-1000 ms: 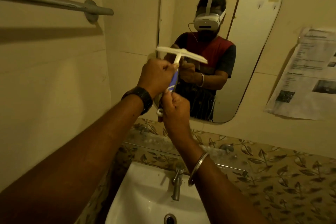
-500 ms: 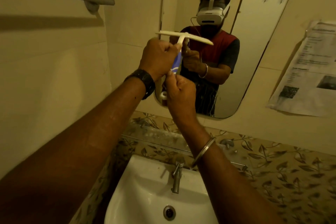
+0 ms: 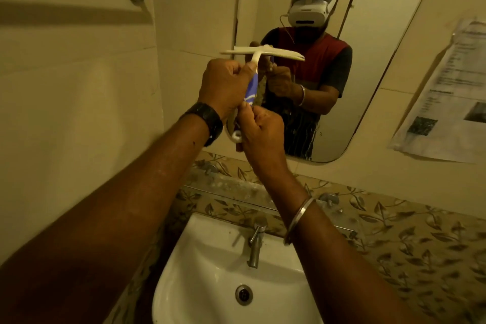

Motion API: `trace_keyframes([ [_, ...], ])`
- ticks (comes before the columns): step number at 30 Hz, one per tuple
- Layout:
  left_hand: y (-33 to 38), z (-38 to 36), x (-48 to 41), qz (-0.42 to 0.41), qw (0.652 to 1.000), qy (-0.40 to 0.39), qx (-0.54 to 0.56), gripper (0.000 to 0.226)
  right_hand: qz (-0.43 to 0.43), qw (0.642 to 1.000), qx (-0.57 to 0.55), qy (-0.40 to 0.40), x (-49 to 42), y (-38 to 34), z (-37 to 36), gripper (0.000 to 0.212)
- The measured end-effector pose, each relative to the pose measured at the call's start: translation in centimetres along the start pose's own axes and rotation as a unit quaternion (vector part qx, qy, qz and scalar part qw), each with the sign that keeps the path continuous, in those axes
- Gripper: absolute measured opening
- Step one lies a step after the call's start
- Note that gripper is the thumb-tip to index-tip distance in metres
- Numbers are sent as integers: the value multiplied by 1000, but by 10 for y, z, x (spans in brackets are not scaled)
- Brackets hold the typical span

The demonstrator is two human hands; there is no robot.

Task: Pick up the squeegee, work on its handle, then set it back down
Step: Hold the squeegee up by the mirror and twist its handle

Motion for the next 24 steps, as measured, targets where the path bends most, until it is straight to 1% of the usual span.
trace_keyframes([
  [3, -5, -3, -2, 5, 1000, -1, 4, 46, -8, 1000, 7, 1, -3, 6, -3, 48],
  [8, -50, -10, 35, 49, 998, -26, 4, 46, -88, 996, -8, -21, 37, 47, 1, 45],
  [11, -68, -14, 55, 65, 997, -44, -23, 46, -107, 994, 5, -29, 58, 58, 6, 44],
  [13, -62, -12, 54, 64, 997, -38, -8, 46, -99, 995, 7, -28, 55, 52, 8, 45],
  [15, -43, -7, 42, 54, 998, -20, 21, 47, -67, 997, 5, -21, 39, 35, 8, 46],
  [17, -22, -4, 25, 36, 999, 1, 26, 45, -26, 999, 15, -13, 20, 18, 6, 46],
  [19, -11, -4, 12, 23, 999, 13, 18, 44, -12, 1000, 15, -6, 8, 11, 2, 46],
  [21, -15, -7, 10, 21, 1000, 8, 13, 44, -25, 1000, 7, 0, 8, 15, -1, 47],
  [24, -44, -11, 27, 48, 999, -9, 15, 47, -75, 997, -11, -9, 29, 36, 1, 45],
])
Point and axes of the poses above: each hand's wrist, its own x-axis away from the middle knuckle, its own z-axis out of the back of the hand, y = z × x, the point moved 3 cm from there along -x, towards the middle knuckle, and after that the axes turned 9 degrees about y, right-handed, at the moved point
